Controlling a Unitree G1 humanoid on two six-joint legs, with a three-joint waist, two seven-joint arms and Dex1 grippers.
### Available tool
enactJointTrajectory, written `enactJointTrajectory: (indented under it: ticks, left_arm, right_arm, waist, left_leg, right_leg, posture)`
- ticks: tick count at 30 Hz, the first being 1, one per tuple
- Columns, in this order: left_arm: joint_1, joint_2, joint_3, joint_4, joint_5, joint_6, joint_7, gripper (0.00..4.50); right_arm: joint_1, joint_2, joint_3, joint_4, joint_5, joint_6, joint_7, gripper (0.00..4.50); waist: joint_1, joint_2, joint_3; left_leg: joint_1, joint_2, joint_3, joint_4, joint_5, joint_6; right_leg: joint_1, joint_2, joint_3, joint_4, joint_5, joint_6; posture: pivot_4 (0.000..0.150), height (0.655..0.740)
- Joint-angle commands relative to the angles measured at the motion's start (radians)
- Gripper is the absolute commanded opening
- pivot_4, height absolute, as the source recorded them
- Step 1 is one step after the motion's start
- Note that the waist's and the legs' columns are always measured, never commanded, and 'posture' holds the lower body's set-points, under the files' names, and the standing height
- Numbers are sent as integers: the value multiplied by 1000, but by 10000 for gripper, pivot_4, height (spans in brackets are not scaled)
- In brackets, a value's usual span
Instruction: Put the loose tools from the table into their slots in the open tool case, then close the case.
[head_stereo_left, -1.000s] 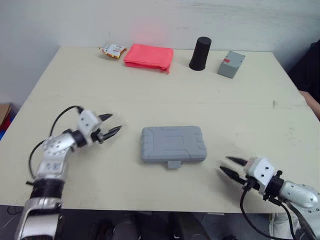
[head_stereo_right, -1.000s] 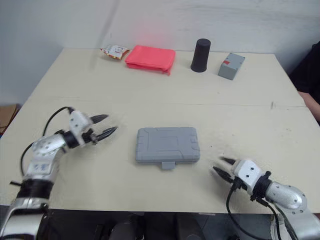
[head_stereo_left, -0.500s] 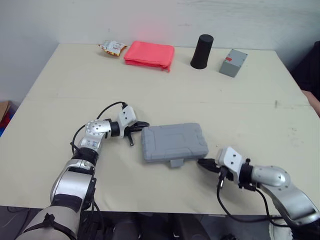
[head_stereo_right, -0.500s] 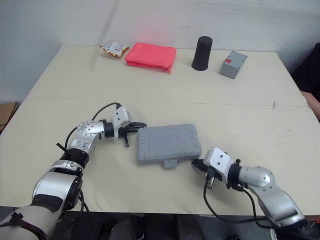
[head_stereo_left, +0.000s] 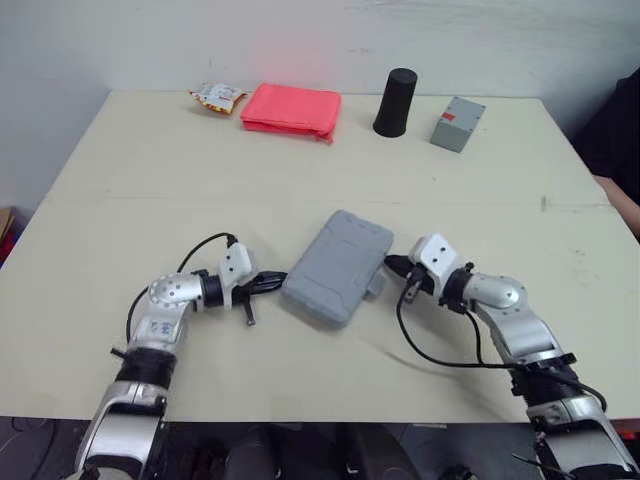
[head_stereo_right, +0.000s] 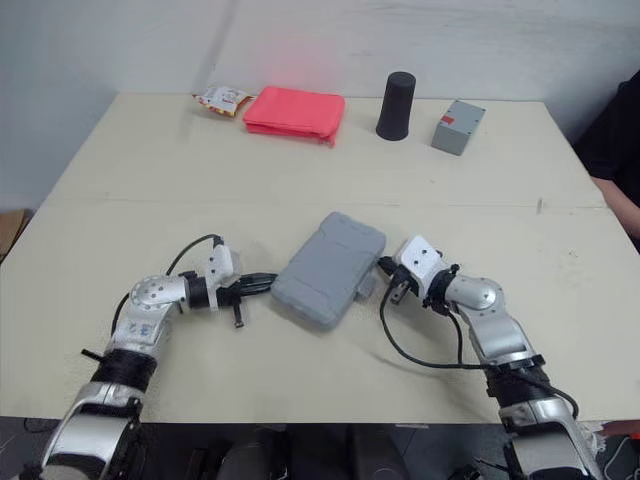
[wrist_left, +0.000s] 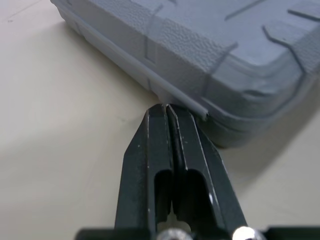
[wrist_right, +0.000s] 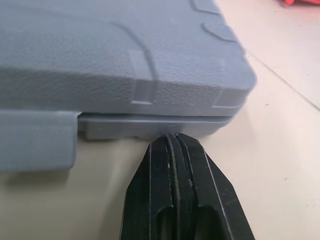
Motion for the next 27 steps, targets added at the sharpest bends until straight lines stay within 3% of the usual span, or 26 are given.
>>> enactJointTrajectory:
  ticks: [1, 5, 10, 13, 19, 27]
  left_arm:
    - [48, 21, 57, -99, -35, 31, 67, 303]
    - [-15, 18, 113, -129, -120, 65, 77, 303]
    - [-176, -36, -11, -200, -137, 155, -4, 303]
    - [-261, -87, -106, -150, -68, 139, -19, 303]
    - [-393, -166, -284, 135, 155, -28, 18, 303]
    - [-398, -181, -327, 298, 249, -93, 76, 303]
  right_arm:
    - [31, -19, -67, -33, 32, -51, 18, 0]
    - [117, -56, -123, -161, 87, 10, 46, 0]
    - [259, -87, -168, -413, 160, 140, 52, 0]
    - [291, -80, -166, -508, 188, 222, 35, 0]
    - [293, -71, -109, -551, 151, 276, 24, 0]
    - [285, -34, -42, -534, 125, 284, 21, 0]
  waist:
    - [0, 0, 0]
    - [6, 0, 0]
    - [22, 0, 0]
    - [24, 0, 0]
    - [19, 0, 0]
    - [22, 2, -1]
  left_leg:
    - [0, 0, 0, 0, 0, 0]
    - [0, 0, -1, 0, 0, 0]
    - [-1, -1, -1, 1, 0, 1]
    - [0, -1, -1, 1, 0, 0]
    - [1, -2, 0, 1, -1, -2]
    - [6, 2, -2, 2, -2, -4]
  right_leg:
    - [0, 0, 0, 0, 0, 0]
    - [0, -1, 0, 0, 0, 0]
    - [1, 0, -1, -1, 0, 0]
    - [3, 0, -1, -2, 0, 1]
    - [2, 7, 4, -2, 0, 0]
    - [7, 11, 4, -3, 0, -2]
  posture:
    - [1500, 7400]
    - [1500, 7400]
    - [1500, 7400]
    - [1500, 7400]
    - [1500, 7400]
    - [1500, 7400]
